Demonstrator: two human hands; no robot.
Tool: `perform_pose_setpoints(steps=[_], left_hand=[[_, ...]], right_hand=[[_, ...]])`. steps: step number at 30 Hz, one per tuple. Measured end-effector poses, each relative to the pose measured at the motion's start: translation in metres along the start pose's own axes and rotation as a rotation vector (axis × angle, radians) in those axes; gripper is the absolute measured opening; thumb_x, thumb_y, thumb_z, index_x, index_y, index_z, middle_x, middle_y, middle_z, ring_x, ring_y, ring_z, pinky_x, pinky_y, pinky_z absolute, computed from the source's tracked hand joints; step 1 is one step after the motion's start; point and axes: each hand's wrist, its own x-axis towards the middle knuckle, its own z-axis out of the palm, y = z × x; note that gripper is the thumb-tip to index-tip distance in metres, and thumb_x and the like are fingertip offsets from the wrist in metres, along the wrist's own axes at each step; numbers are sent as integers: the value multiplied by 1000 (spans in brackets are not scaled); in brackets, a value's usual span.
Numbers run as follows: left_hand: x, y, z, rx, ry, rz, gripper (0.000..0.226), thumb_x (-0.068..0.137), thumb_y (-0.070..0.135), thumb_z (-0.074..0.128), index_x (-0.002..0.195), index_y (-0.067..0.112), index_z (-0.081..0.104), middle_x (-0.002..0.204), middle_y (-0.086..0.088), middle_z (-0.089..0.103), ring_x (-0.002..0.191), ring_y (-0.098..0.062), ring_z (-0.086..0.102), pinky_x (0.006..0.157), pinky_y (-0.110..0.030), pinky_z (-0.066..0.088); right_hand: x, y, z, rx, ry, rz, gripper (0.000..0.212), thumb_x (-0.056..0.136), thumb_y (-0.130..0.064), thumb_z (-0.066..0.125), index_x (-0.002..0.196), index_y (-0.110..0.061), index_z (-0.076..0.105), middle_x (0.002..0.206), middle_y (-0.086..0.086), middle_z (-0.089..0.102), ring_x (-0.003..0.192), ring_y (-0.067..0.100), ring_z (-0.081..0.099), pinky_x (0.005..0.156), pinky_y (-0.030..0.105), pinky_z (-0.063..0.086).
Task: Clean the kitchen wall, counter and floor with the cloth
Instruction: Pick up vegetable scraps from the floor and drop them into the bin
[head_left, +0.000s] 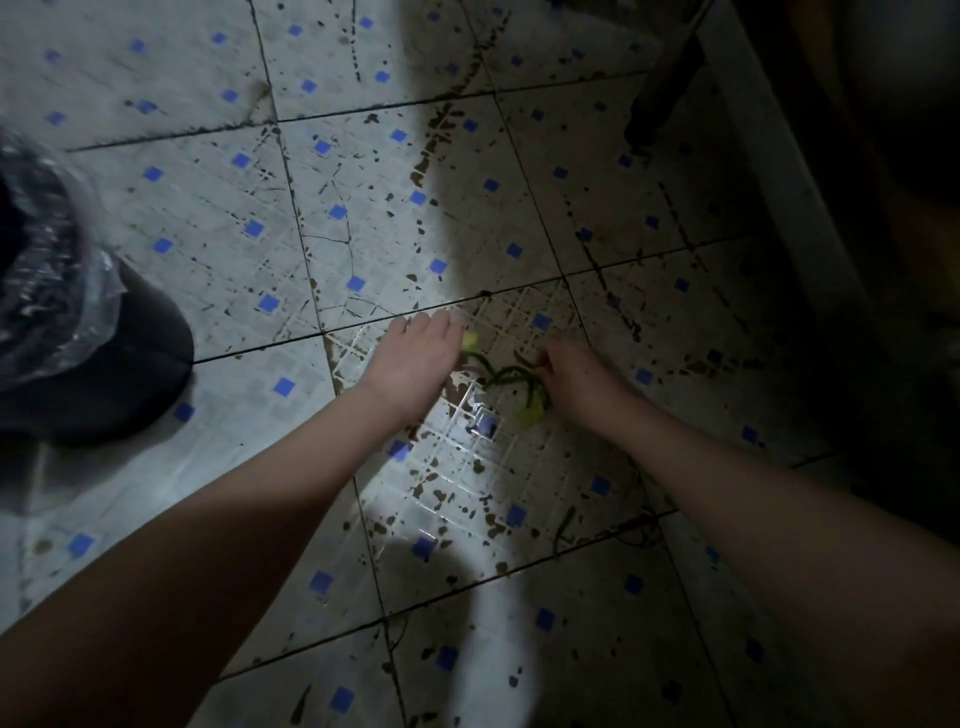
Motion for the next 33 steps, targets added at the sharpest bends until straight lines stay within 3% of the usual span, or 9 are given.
perform_pose_setpoints(steps=[2, 5, 7, 12, 19, 30, 33], left_hand=[[-6, -6, 0, 2, -9, -12, 46, 79, 0, 57, 120, 8, 41, 120, -11, 48, 109, -28, 49, 88, -37, 40], [-14, -12, 3, -4, -18, -26, 48, 76, -5, 57, 120, 8, 41, 120, -11, 48, 109, -28, 48, 88, -37, 39], [-18, -13, 5, -3, -16, -29, 49, 75, -5, 58, 120, 8, 42, 119, -11, 49, 108, -28, 49, 88, -37, 39], [-24, -16, 8, 0, -23, -38, 49, 73, -4, 63, 117, 8, 43, 118, -12, 50, 107, -28, 50, 89, -38, 40], [-30, -15, 7, 24, -39, -48, 49, 75, 0, 65, 118, 9, 42, 120, -11, 49, 110, -28, 50, 91, -38, 40], [-42, -17, -19, 19, -4, -51, 39, 84, 0, 55, 120, 8, 41, 120, -11, 49, 109, -27, 49, 90, -37, 39], [-48, -20, -29, 34, 16, -59, 36, 87, 3, 54, 121, 7, 41, 118, -12, 49, 107, -28, 49, 89, -37, 39]], right_hand=[[4, -5, 1, -14, -27, 14, 22, 97, -22, 48, 110, -8, 56, 118, 13, 57, 105, 26, 53, 87, 36, 47], [6, -11, 3, -54, -93, 24, 50, 92, -34, 56, 133, -8, 42, 136, 12, 46, 125, 28, 43, 101, 38, 38], [7, -12, 6, -57, -135, 46, 58, 90, -33, 59, 138, -7, 36, 140, 14, 42, 129, 28, 40, 103, 38, 36], [8, -10, 11, 46, -191, 76, 23, 93, -20, 53, 113, -10, 50, 119, 13, 55, 106, 26, 53, 82, 32, 41], [4, -11, 8, 27, -198, 55, 9, 94, -15, 50, 101, -9, 52, 108, 13, 57, 91, 24, 52, 72, 30, 40], [-13, -15, -23, 48, -45, 44, 23, 93, -16, 55, 115, -11, 55, 112, 11, 60, 100, 26, 58, 83, 34, 50], [-19, -18, -32, 42, -21, 44, 20, 91, -19, 58, 109, -13, 56, 108, 11, 61, 97, 26, 58, 83, 36, 51]])
